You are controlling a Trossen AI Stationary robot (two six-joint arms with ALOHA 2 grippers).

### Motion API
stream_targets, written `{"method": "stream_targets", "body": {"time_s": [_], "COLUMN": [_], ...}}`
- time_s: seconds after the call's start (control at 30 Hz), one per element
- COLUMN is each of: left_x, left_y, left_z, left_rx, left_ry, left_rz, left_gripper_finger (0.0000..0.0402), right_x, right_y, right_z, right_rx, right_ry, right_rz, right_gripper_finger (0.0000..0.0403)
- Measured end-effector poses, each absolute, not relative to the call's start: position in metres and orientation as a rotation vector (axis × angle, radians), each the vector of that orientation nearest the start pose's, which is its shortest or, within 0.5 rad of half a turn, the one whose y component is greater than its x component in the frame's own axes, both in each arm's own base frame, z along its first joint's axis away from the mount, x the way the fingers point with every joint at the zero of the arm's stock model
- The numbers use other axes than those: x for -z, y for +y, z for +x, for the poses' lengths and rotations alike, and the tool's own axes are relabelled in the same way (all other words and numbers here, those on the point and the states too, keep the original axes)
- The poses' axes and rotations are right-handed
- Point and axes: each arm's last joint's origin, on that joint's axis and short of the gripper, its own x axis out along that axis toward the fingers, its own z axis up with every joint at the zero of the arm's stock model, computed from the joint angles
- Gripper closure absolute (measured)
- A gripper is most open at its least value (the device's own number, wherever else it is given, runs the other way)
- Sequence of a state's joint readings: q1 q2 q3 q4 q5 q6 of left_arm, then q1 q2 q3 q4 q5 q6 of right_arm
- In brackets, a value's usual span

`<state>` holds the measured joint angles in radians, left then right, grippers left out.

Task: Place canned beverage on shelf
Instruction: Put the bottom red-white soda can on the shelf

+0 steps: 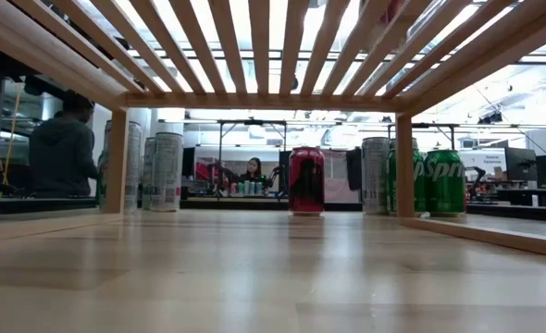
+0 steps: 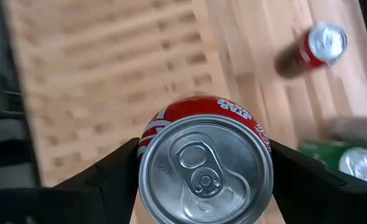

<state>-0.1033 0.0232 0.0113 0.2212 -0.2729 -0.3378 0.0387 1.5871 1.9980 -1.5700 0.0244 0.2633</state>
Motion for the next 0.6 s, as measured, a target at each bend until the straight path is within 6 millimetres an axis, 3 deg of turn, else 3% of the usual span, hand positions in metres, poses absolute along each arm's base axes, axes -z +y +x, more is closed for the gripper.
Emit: {"method": "stream_targets", "body": {"time_s": [0.2,0.6], "left_x": [-0.186,-0.185], "left_y": [-0.002,-0.002], "left_z": [0.096,0.096], "left_rx": [-0.133,-0.135], "left_ry": [-0.23,-0.216], "left_rz": [-0.374,-0.372], "left_gripper_finger": [0.0398,0.0398], "right_x": [-0.396,-0.399], "right_y": [0.009,0.01], "right_z": [0.27,0.274], "right_rx": [0.181,0.148], "right_ry": [1.293,1.256], "right_rz": [0.238,0.273], "right_gripper_finger": [0.0122,0.0122]}}
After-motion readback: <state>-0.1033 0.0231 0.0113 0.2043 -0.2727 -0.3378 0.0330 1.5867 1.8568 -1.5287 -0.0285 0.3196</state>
